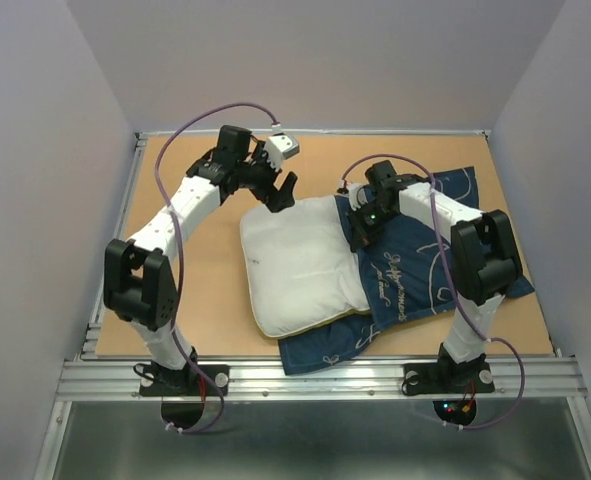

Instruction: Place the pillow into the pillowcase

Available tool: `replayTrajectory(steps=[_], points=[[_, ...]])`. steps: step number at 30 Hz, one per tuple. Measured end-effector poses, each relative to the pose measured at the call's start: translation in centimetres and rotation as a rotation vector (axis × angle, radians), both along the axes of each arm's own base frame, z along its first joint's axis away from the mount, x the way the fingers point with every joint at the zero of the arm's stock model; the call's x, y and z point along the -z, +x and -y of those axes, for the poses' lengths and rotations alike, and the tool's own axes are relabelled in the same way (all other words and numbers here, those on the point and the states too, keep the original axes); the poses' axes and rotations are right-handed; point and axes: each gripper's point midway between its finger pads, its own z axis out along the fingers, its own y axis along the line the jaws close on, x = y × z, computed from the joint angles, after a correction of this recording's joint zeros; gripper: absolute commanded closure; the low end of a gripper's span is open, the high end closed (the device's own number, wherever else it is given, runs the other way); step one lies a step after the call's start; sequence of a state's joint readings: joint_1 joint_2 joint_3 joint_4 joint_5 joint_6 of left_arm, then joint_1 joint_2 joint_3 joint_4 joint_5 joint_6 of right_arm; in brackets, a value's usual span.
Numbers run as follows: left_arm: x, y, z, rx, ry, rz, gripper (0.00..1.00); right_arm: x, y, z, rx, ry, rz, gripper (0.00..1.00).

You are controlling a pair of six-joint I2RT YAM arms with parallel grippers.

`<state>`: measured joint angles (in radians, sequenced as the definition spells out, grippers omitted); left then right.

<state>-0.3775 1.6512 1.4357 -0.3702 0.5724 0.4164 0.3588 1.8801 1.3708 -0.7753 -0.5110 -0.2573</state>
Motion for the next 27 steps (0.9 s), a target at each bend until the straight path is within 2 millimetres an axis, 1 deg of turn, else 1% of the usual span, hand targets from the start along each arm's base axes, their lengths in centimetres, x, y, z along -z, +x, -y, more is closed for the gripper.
replayTrajectory(steps=[2,3,4,5,7,8,9,10,12,14,15,16,17,18,19,20,21,22,23,24,25,26,27], points=[[0.9,1.9,0.6,0.02,0.02,0.005,0.01,0.3,-0.1,0.1,-0.019,-0.007,0.009,0.99],[2.0,2.9,0.9,0.032,0.036,-0.01,0.01,0.4,-0.2,0.1,-0.026,-0.009,0.012,0.99],[3.2,3.3,1.0,0.045,0.048,-0.026,0.01,0.6,-0.3,0.2,-0.03,-0.011,0.012,1.0],[5.1,3.6,1.3,0.062,0.065,-0.071,0.01,0.7,-0.4,0.2,-0.033,-0.014,0.013,1.0],[9.1,3.5,1.3,0.083,0.1,-0.158,0.01,0.8,-0.5,0.4,-0.037,-0.017,0.014,0.99],[10.6,3.3,1.2,0.089,0.114,-0.195,0.01,0.9,-0.7,0.4,-0.038,-0.018,0.013,0.99],[12.8,2.7,1.0,0.094,0.135,-0.257,0.01,0.9,-0.8,0.5,-0.039,-0.019,0.012,0.99],[13.9,2.4,1.0,0.098,0.144,-0.288,0.01,0.9,-0.9,0.6,-0.04,-0.02,0.011,0.99],[15.3,1.9,1.0,0.111,0.144,-0.33,0.01,1.1,-1.3,0.7,-0.043,-0.024,0.007,0.99],[15.2,1.6,1.2,0.126,0.135,-0.335,0.02,1.3,-1.5,0.8,-0.046,-0.025,0.005,0.99],[15.1,1.5,1.3,0.141,0.13,-0.335,0.25,1.3,-1.7,0.9,-0.047,-0.026,0.003,1.0],[15.0,1.3,1.4,0.152,0.127,-0.335,0.77,1.3,-1.9,0.9,-0.047,-0.027,-0.001,0.99],[14.9,0.9,1.5,0.173,0.121,-0.343,0.94,1.3,-2.0,0.9,-0.047,-0.026,-0.003,1.0],[14.9,0.4,1.6,0.19,0.114,-0.356,1.0,1.3,-2.1,1.0,-0.047,-0.025,-0.007,0.95],[14.8,0.1,1.8,0.205,0.106,-0.363,1.0,1.2,-2.2,0.9,-0.047,-0.022,-0.008,0.89],[14.7,-0.2,2.1,0.222,0.096,-0.367,1.0,1.1,-2.1,0.9,-0.043,-0.019,-0.007,0.81],[14.5,-0.4,2.3,0.235,0.096,-0.356,1.0,0.9,-2.2,0.9,-0.036,-0.017,-0.007,0.5],[14.2,-0.6,2.5,0.246,0.108,-0.325,1.0,0.4,-2.2,0.9,-0.024,-0.015,-0.012,0.34],[13.9,-0.7,2.4,0.252,0.121,-0.297,1.0,-0.5,-2.2,1.0,-0.012,-0.001,-0.015,0.11],[13.1,-0.8,2.3,0.259,0.142,-0.249,1.0,-1.2,-2.1,1.0,-0.009,0.016,-0.013,0.09],[12.2,-0.9,2.3,0.263,0.156,-0.206,1.0,-2.5,-1.8,1.2,0.015,0.039,-0.015,0.08],[10.4,-0.9,2.2,0.266,0.174,-0.141,1.0,-4.8,-0.4,2.0,0.058,0.081,0.011,0.08],[8.9,-0.7,2.3,0.267,0.18,-0.088,1.0,-7.1,1.6,3.0,0.111,0.128,0.05,0.07]])
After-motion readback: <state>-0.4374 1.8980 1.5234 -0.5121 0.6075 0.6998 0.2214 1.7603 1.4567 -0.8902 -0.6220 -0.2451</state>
